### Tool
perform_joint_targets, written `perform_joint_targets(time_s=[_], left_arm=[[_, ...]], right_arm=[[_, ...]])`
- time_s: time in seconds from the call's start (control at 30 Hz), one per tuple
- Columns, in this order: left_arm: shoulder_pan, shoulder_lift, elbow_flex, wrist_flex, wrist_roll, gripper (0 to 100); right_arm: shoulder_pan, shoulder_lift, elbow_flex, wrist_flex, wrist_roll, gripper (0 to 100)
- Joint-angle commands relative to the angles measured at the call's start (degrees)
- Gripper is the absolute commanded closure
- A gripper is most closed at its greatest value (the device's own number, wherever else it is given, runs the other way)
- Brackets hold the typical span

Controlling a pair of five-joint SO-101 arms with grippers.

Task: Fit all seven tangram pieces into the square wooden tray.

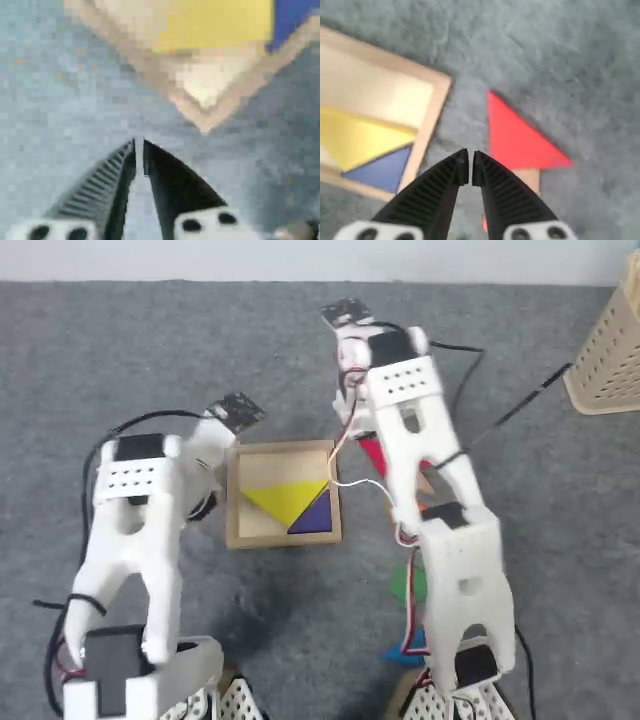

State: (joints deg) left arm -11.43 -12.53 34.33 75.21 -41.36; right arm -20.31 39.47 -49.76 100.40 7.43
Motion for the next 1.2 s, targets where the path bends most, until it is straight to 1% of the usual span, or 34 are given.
perform_joint_targets(time_s=[0.0,0.07,0.17,0.27,0.33,0.43,0.53,0.63,0.77,0.87,0.9,1.0,1.07,1.1,1.17], left_arm=[[0.44,-1.05,-2.77,-4.31,6.68,95],[2.99,0.97,-2.77,-6.24,9.05,92],[7.74,4.92,-3.47,-9.49,12.4,91],[11.96,9.85,-6.64,-11.08,15.03,91],[13.54,13.89,-9.27,-11.25,16.35,91],[14.51,20.57,-13.76,-11.25,16.79,91],[15.03,26.81,-17.8,-10.99,16.79,91],[15.12,31.65,-20.18,-10.99,17.05,91],[13.71,36.13,-24.57,-10.99,17.05,91],[11.96,37.8,-28.7,-10.81,17.05,91],[11.52,37.71,-30.11,-9.67,17.14,91],[11.78,33.76,-34.33,-2.55,17.14,93],[12.92,28.84,-34.86,1.93,16.97,94],[13.63,25.93,-33.71,3.52,16.79,95],[15.56,20.75,-28.53,3.96,16.62,99]], right_arm=[[4.44,-17.36,10.64,2.59,0.0,95.0],[6.55,-24.4,17.49,2.42,2.2,95.0],[10.07,-33.19,28.66,0.57,5.36,95.0],[14.29,-39.87,43.25,-7.34,7.47,94.9],[16.66,-43.21,53.71,-13.67,9.41,94.8],[19.3,-47.16,67.78,-22.99,11.43,94.6],[20.18,-49.54,77.63,-30.02,12.48,94.6],[19.91,-50.33,82.81,-33.71,12.48,94.6],[19.82,-50.33,86.24,-37.67,12.13,94.6],[19.82,-50.33,87.74,-38.99,12.04,94.6],[20.0,-50.33,87.82,-38.99,12.04,94.6],[20.18,-50.95,88.0,-38.81,11.78,95.0],[20.18,-51.03,87.91,-38.9,9.85,95.0],[20.26,-51.03,87.91,-38.9,9.41,95.0],[21.23,-51.03,88.35,-38.81,9.58,95.0]])
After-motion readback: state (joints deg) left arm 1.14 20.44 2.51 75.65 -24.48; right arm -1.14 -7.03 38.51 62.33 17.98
